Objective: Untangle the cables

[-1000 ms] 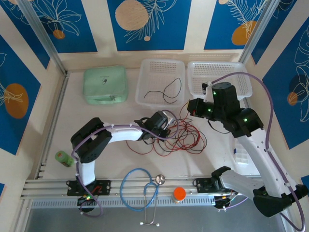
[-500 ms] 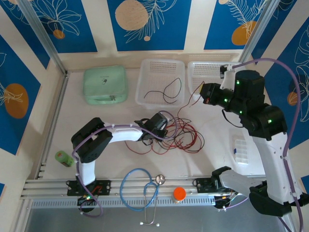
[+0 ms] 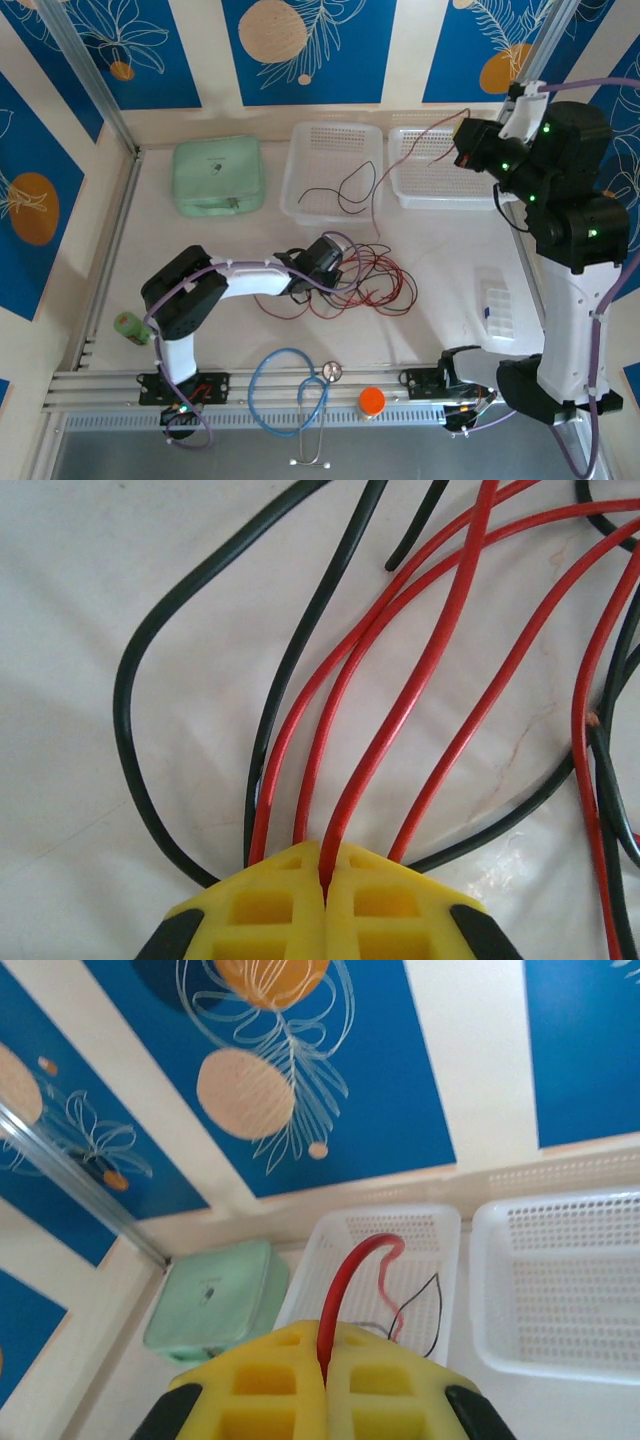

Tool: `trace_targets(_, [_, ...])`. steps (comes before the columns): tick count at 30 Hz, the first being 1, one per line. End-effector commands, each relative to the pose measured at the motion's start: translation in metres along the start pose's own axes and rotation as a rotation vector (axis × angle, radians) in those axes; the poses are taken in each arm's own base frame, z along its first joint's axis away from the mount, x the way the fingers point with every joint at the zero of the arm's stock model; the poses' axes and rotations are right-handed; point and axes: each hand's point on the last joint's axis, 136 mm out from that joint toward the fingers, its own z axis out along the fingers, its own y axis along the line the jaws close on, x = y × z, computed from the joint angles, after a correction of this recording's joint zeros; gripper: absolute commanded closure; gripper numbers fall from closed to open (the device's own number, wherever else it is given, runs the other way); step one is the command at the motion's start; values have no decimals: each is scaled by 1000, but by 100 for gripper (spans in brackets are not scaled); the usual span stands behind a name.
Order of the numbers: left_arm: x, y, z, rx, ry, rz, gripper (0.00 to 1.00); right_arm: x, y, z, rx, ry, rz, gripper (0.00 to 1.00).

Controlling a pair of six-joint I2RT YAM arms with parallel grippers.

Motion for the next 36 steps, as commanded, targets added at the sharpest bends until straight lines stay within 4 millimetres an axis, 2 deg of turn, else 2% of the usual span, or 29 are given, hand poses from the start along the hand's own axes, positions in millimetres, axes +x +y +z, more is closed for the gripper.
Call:
trace_targets(1, [34,22,0,-76,102,-9,100,-27,-3,-7,10,-80,-22,100])
trace_targets(5, [35,24,-2,-82,99,-15,100,-51,-10,-2,18,-126,-3,100])
trace_targets(9, [35,24,-4,-76,94,-18,100,-70,-25,17,24,-155,27,100])
trace_targets(16, [29,19,-9,-47,70,-18,100,-98,-58,64,32,-164,51,100])
trace_targets(21, [24,17,-14,-37,55,-17,100,-103,-76,103,28,-160,18,100])
trace_targets(24, [20,16,-16,-31,46,-18,100,-100,-93,133,57,-152,-14,100])
trace_targets(27, [18,14,-18,-26,39,-20,100,-87,-113,167,117,-117,-52,100])
trace_targets(32, [17,15,-23,-21,28,-29,100,-42,-145,224,246,-3,-126,100])
trace_targets(36, [13,15,-31,-22,14,-29,100,2,-172,256,329,83,-129,100])
